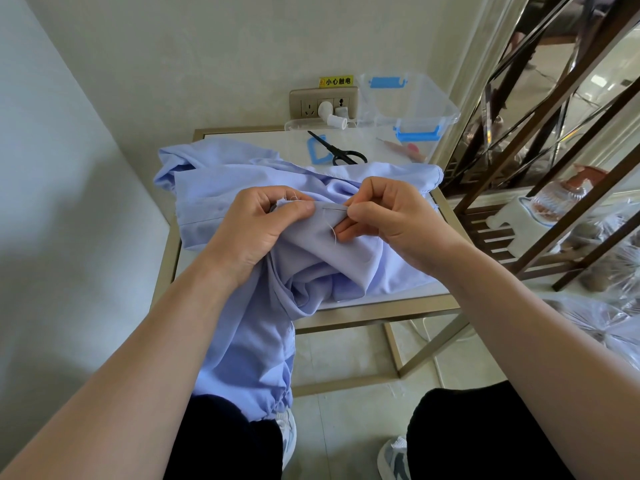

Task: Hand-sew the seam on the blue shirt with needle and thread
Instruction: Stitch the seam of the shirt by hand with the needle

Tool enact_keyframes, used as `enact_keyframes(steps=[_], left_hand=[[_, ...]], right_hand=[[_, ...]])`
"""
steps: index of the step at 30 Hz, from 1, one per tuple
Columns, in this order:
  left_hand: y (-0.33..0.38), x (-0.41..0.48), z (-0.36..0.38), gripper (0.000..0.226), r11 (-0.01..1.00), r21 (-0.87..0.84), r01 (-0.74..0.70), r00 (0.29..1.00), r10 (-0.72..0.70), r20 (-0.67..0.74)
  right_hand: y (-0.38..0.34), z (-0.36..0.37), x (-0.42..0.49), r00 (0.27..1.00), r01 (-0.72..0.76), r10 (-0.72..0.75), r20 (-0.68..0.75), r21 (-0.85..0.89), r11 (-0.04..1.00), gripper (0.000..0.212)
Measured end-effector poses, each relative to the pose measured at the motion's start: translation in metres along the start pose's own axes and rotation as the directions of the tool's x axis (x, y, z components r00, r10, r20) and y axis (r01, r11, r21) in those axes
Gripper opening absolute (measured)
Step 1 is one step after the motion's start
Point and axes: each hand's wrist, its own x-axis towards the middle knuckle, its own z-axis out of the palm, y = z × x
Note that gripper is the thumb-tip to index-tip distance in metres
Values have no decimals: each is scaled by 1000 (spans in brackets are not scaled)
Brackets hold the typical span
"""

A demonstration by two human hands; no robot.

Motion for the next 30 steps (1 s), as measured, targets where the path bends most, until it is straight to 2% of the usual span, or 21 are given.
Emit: enact_keyframes(steps=[6,10,16,22,26,30], left_hand=[[2,-2,0,16,997,-70,42,999,-41,15],[3,-2,0,15,993,-103,58,998,-55,26],[6,-4,0,18,995,-85,53,997,-47,66],[6,-4,0,15,990,-114,84,994,-76,72],[7,-5,-2,16,986,-138,95,992,-83,90],[10,-5,0,27,977,-180,114,989,-95,109]], right_hand=[[3,-1,0,1000,3,-5,27,67,998,20],[3,0,1,999,3,-8,37,142,990,7],[5,-3,2,999,3,-8,41,129,992,5],[4,-4,1,998,-1,-7,63,120,993,21],[3,-4,0,997,-17,6,80,131,991,19],[3,-3,0,996,-23,10,94,145,989,17]])
